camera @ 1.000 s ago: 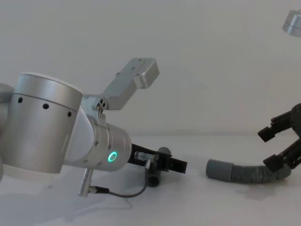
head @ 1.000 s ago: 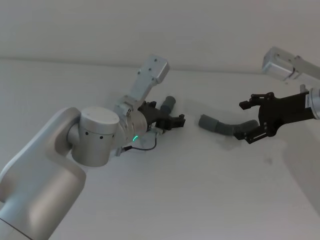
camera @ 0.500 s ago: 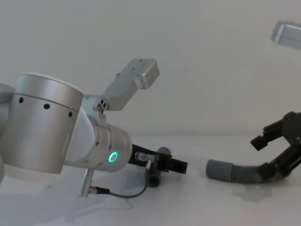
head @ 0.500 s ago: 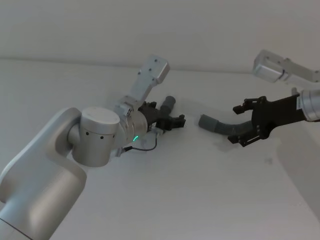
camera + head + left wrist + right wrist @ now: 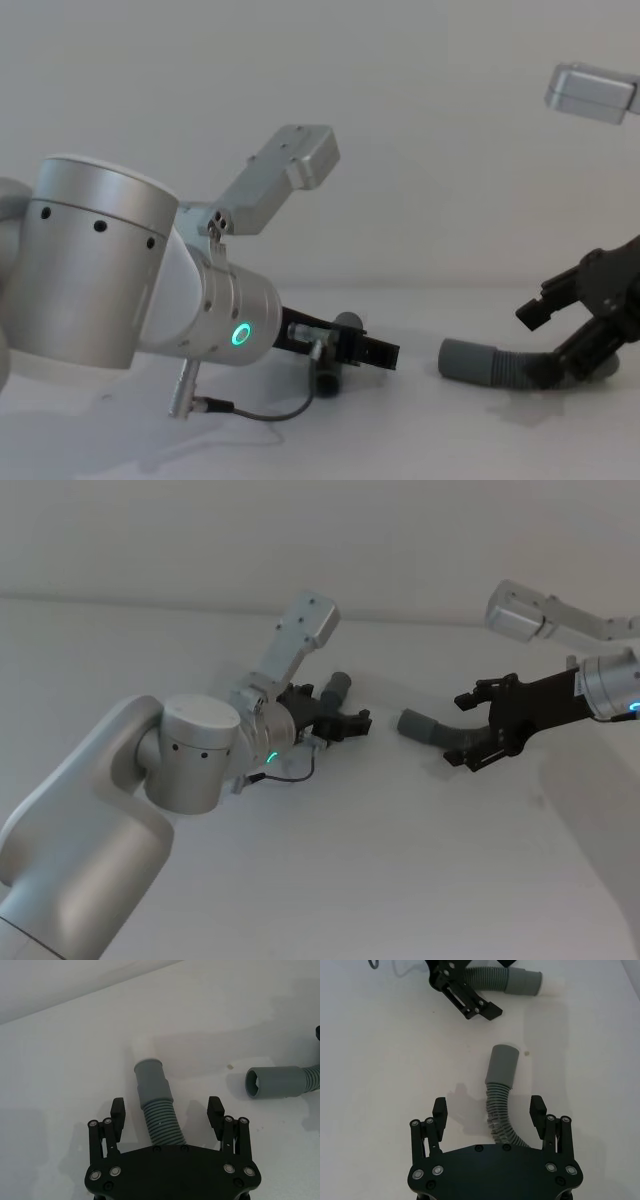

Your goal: Use both hands to pick up one end of the pipe from the table, align the ends, and insert them.

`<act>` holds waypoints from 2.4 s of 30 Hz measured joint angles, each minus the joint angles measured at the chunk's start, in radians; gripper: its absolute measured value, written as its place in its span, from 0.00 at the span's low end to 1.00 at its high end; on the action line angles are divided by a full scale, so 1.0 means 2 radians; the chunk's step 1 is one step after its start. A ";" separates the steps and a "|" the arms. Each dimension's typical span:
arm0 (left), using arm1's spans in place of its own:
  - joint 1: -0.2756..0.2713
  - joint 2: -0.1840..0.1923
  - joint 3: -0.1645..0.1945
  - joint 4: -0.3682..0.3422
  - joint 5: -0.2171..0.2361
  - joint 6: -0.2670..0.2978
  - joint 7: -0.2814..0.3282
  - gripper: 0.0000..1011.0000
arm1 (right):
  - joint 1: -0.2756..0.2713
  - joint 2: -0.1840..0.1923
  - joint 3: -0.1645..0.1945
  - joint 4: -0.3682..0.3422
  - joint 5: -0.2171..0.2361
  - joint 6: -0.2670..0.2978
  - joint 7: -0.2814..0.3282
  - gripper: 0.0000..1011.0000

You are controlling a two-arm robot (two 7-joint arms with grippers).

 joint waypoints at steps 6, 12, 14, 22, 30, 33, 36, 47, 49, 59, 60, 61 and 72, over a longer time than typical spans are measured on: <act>0.000 0.000 0.000 0.000 0.000 0.000 0.000 0.99 | 0.007 -0.003 -0.006 0.009 -0.004 0.005 -0.001 0.99; 0.000 0.000 0.000 0.000 0.000 0.000 0.000 0.99 | 0.012 -0.006 -0.014 0.023 -0.008 0.007 -0.004 0.99; 0.000 0.000 0.000 0.000 0.000 0.000 0.000 0.99 | 0.013 -0.007 -0.015 0.026 -0.008 0.007 -0.005 0.99; 0.000 0.000 0.000 0.000 0.000 0.000 0.000 0.99 | 0.017 -0.010 -0.021 0.038 -0.009 0.007 -0.007 0.99; 0.000 0.000 0.000 0.000 0.000 0.000 0.000 0.99 | 0.019 -0.014 -0.024 0.046 -0.005 0.007 -0.008 0.99; 0.000 0.000 0.000 0.000 0.000 0.000 0.000 0.99 | 0.020 -0.015 -0.024 0.048 -0.004 0.008 -0.008 0.94; 0.000 0.000 0.000 0.000 0.000 0.000 0.000 0.99 | 0.020 -0.015 -0.024 0.049 -0.003 0.008 -0.008 0.88; 0.000 0.000 0.000 0.000 0.000 0.000 0.000 0.99 | 0.021 -0.016 -0.025 0.053 0.000 0.009 -0.009 0.54; 0.000 0.000 0.000 0.000 0.000 0.000 0.000 0.99 | 0.021 -0.016 -0.025 0.053 0.000 0.009 -0.009 0.50; 0.000 0.000 0.000 0.000 0.000 0.000 0.000 0.99 | 0.022 -0.017 -0.025 0.054 0.001 0.010 -0.009 0.21; 0.000 0.000 0.000 0.000 0.000 0.000 0.000 0.99 | 0.022 -0.017 -0.026 0.054 0.001 0.010 -0.009 0.19; 0.000 0.000 0.000 0.000 0.000 0.000 0.000 0.99 | 0.022 -0.017 -0.026 0.054 0.002 0.010 -0.009 0.15; 0.000 0.000 0.000 0.000 0.000 0.000 0.000 0.84 | 0.022 -0.017 -0.025 0.055 0.002 0.010 -0.009 0.13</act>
